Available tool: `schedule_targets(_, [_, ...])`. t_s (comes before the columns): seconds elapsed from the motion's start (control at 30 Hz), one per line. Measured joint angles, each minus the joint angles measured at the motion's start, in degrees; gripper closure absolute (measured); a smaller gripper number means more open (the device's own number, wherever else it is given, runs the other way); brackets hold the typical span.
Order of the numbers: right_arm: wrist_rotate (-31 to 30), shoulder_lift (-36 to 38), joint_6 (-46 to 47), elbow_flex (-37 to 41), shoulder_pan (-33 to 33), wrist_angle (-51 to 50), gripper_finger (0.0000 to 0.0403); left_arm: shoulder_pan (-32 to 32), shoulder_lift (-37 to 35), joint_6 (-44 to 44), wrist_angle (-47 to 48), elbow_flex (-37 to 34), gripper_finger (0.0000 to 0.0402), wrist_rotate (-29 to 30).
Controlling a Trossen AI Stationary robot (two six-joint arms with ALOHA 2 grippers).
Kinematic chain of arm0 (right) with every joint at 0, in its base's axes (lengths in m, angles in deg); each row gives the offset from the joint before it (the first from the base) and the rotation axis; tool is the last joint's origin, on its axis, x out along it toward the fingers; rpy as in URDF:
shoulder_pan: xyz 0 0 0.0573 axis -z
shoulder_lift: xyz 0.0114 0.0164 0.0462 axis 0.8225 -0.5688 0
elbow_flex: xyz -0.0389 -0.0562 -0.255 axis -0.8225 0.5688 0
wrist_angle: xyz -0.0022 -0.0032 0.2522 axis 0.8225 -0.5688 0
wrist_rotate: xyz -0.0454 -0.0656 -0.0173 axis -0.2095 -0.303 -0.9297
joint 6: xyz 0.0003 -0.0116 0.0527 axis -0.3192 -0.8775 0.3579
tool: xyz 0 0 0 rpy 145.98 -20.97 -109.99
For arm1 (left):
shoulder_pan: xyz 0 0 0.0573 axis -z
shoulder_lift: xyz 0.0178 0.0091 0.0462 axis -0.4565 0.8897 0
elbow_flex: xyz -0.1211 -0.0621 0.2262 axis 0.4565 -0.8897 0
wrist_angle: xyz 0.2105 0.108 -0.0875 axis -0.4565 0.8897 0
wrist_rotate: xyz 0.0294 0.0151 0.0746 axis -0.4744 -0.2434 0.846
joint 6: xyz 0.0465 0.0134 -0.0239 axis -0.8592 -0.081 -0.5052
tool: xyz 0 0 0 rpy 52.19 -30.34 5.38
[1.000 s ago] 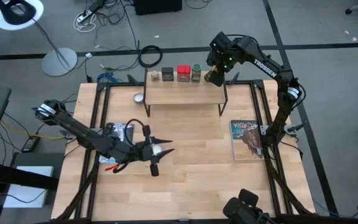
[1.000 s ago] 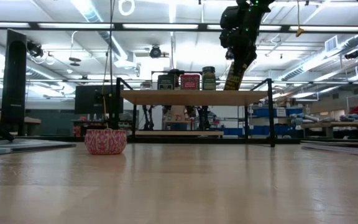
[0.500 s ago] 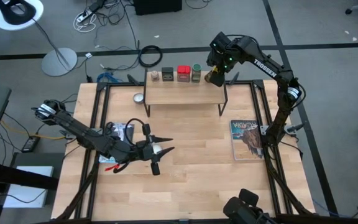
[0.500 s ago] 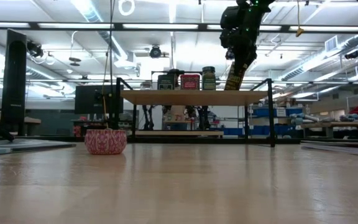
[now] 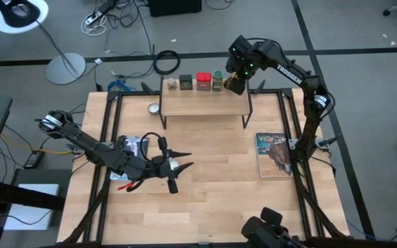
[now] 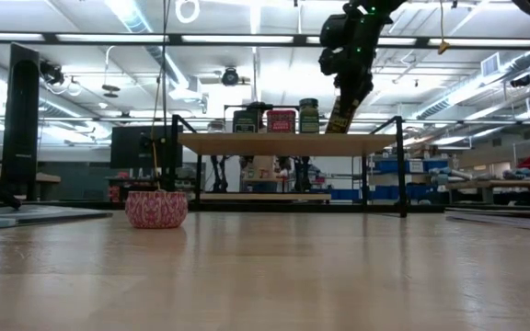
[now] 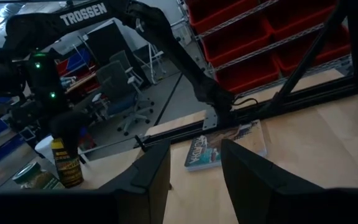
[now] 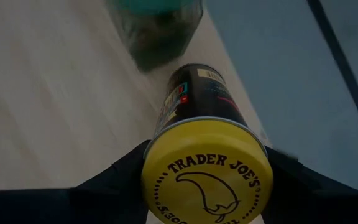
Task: Shelf spices
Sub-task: Put the yellow seasoning bottle on the shelf
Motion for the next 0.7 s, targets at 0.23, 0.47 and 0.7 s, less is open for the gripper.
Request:
schedule_targets(0.23, [-0.2,-0.2,0.0,-2.4,-0.6,-6.0,0.0181,0.0,0.0,0.4,0.3,0.0,0.0255,0.0])
schedule_targets(0.47, [-0.6,-0.2,0.1,-3.2,-0.8,-10.0,0.0181,0.0,0.0,1.0,0.6,0.0,0.0255,0.0])
schedule_targets(0.7, [-1.5,-0.2,-0.5,-3.2,-2.0,-9.0,0.0163,0.0,0.0,1.1,0.6,0.0,0.0255,0.0])
